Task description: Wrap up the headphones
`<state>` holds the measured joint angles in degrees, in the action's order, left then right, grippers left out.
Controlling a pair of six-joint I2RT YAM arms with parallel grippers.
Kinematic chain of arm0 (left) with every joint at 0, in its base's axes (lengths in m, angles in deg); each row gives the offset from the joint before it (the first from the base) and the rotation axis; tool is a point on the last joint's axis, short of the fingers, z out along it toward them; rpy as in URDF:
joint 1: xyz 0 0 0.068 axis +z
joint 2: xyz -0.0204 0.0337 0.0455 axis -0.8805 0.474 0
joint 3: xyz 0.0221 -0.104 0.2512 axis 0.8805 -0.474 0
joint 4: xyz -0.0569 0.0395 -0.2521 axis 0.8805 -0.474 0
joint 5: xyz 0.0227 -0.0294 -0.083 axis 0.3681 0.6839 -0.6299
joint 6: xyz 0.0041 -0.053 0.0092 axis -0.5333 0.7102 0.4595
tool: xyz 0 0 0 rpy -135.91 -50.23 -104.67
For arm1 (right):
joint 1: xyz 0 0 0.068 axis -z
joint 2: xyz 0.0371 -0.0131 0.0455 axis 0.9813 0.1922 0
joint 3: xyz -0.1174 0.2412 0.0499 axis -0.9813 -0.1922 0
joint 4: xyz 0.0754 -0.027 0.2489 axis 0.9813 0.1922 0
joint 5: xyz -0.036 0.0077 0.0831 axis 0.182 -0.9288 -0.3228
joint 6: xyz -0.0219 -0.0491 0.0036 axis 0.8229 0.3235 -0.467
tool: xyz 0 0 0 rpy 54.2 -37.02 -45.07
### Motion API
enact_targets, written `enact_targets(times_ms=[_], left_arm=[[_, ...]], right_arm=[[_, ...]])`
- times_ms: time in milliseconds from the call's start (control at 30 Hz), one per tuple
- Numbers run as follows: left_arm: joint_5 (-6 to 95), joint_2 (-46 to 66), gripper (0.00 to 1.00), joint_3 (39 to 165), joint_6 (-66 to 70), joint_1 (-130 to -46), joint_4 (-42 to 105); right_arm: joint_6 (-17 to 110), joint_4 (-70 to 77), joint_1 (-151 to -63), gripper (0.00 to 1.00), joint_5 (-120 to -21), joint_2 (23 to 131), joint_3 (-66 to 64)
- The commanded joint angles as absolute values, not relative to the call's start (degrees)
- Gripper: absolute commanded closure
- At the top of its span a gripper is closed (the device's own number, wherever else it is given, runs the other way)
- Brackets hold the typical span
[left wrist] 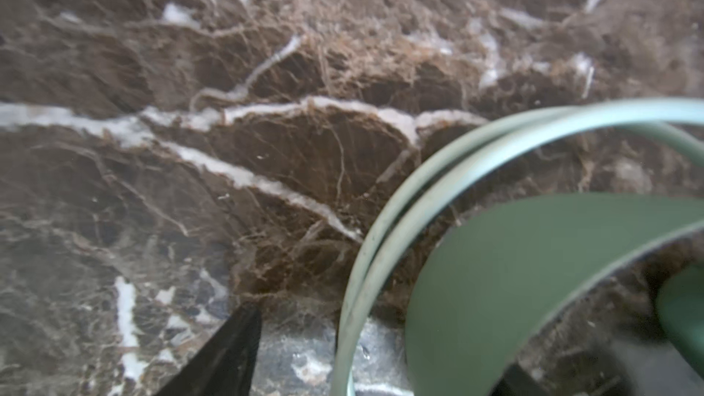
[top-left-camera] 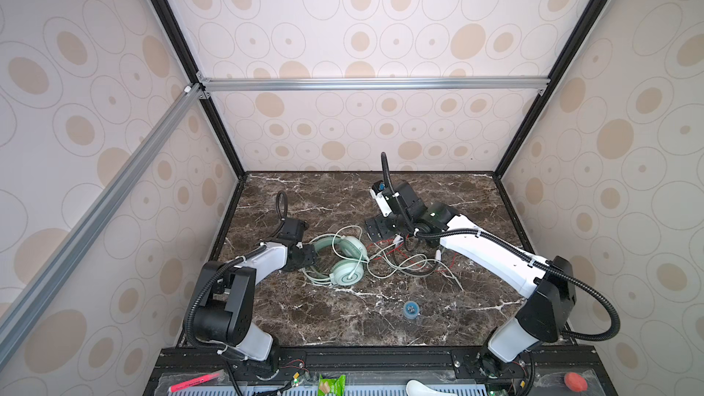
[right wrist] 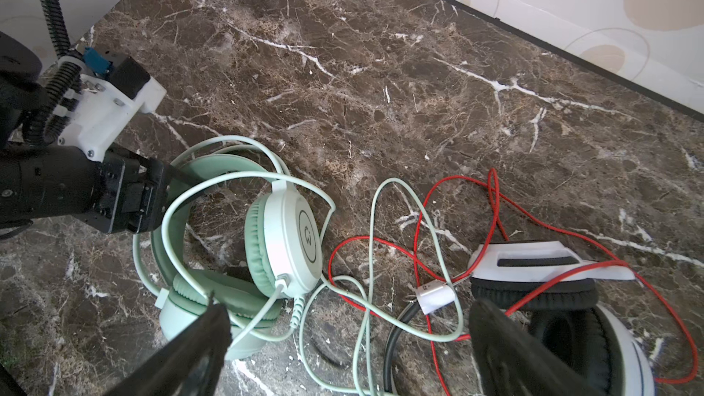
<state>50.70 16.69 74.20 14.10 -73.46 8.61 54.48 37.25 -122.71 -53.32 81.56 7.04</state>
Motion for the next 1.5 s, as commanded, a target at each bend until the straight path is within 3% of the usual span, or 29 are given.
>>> enact_targets(times_ms=[0, 333, 733, 967, 1467], left_arm=[[53.21, 19.36, 0.35, 75.81, 14.25, -74.68, 7.82], [58.82, 22.92, 0.51, 76.98, 12.93, -77.23, 5.53], [61.02, 23.13, 0.84, 77.57, 12.4, -77.44, 6.67], [63.2, 22.14, 0.97, 78.94, 11.31, -77.44, 6.24], [67.47, 13.59, 1.0, 90.49, 4.37, -77.32, -0.66]], right_arm=[[53.81, 36.94, -122.35, 0.0, -53.15, 79.49, 6.34], [53.6, 36.93, -122.15, 0.0, -52.51, 79.07, 6.31], [54.57, 36.5, -121.85, 0.0, -52.44, 79.05, 6.77], [54.82, 35.41, -121.19, 0.01, -53.75, 78.05, 5.8], [58.64, 26.97, -118.53, 0.01, -65.34, 71.34, -1.12]])
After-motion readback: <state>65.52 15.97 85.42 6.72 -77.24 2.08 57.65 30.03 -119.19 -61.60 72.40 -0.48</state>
